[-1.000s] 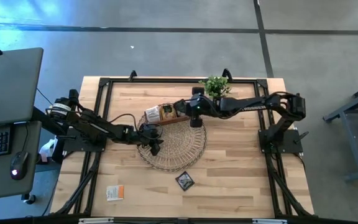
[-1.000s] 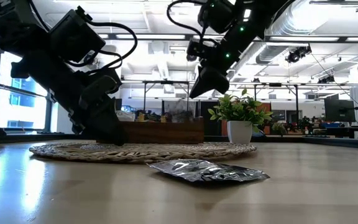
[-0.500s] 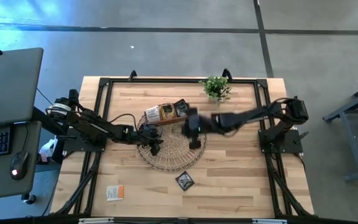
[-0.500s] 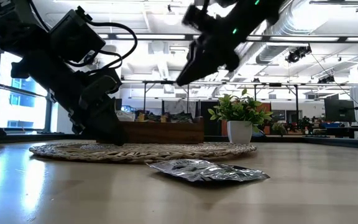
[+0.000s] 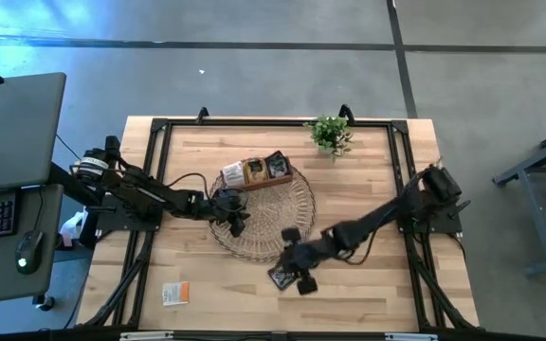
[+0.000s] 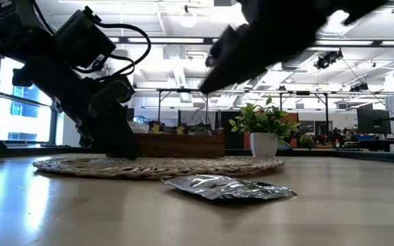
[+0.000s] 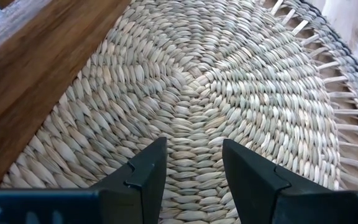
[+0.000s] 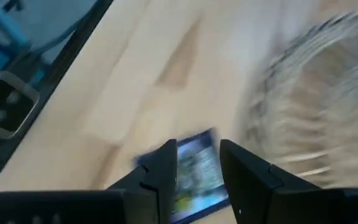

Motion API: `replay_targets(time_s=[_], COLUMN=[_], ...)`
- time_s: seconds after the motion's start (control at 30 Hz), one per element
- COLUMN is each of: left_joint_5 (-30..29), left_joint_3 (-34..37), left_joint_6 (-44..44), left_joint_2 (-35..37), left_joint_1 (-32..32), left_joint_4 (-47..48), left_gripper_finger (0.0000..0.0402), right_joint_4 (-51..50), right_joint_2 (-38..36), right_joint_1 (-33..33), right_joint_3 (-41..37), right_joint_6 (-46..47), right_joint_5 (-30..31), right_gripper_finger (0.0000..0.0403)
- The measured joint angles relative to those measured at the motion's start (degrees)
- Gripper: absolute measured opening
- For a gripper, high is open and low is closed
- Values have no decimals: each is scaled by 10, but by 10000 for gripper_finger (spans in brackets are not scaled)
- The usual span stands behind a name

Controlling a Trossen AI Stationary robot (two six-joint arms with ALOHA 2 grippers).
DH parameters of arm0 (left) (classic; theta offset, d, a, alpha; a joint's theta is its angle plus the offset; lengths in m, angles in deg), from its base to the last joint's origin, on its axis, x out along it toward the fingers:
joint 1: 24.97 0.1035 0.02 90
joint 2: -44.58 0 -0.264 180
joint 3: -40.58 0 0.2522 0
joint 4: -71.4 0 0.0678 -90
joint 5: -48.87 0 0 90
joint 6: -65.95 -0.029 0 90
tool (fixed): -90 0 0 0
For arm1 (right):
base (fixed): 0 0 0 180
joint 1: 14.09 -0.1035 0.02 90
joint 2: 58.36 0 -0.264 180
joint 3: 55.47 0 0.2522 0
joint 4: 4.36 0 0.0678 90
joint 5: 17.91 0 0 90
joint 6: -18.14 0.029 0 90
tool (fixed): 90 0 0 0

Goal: Pick & Place Tea
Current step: Put the violet tea packet into the right compartment of the wooden organizer

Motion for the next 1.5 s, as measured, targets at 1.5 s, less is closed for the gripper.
replay_targets(time_s=[1.5], left_joint_5=[70], left_joint_3=[-1], left_joint_6=[-10], left_joint_2=[1], left_joint_1=[0], left_joint_4=[-20], left_gripper_finger=[156], right_joint_4=[-49], right_joint_2=[111], right_joint_1=[-55], right_joint_3=[0], right_joint_6=[-260], right_joint_5=[-91], right_gripper_finger=[10])
